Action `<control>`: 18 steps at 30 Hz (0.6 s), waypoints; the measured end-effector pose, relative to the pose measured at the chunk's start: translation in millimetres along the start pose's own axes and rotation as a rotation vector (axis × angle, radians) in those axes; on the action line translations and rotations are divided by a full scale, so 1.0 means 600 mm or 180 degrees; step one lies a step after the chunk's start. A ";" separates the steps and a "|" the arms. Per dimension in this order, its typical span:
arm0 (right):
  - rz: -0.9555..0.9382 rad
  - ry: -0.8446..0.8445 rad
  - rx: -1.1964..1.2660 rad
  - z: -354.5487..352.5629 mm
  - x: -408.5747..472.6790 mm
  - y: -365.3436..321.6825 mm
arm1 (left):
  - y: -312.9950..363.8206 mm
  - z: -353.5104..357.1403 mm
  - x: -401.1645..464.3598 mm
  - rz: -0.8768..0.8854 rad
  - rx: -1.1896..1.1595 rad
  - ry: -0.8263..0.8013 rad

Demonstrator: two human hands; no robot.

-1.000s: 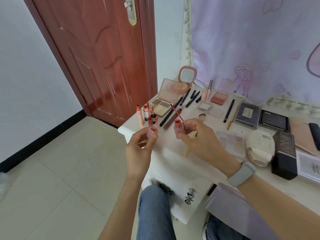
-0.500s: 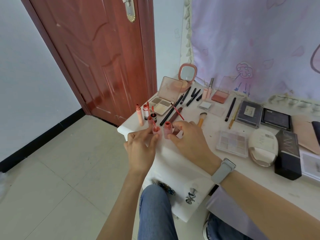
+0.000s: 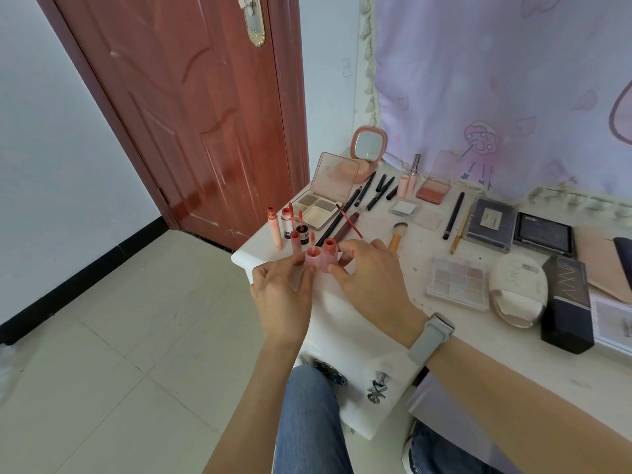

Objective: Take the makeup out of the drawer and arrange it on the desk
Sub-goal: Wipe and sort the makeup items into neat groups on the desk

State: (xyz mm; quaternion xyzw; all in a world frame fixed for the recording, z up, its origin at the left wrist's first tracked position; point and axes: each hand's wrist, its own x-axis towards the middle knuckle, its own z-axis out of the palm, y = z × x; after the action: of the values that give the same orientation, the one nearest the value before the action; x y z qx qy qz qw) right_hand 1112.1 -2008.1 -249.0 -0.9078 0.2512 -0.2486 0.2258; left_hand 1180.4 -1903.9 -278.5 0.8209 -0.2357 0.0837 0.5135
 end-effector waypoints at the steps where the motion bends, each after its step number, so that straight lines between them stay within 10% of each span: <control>1: -0.0012 -0.0014 -0.0013 -0.001 -0.001 0.001 | 0.000 0.000 0.000 0.0003 0.0006 0.0002; 14: -0.0458 0.0075 -0.0446 -0.101 -0.064 0.068 | 0.011 -0.001 -0.070 0.0609 0.0126 0.0311; 18: -0.0322 -0.0625 -0.1517 -0.143 -0.070 0.109 | 0.035 0.013 -0.094 0.1197 0.0141 0.0005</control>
State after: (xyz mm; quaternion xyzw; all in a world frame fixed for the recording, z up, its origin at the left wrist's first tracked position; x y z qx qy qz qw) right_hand 1009.4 -2059.1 -231.6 -0.9666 0.2338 -0.1040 0.0161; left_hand 1120.3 -1901.4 -286.6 0.7734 -0.3827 0.1840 0.4707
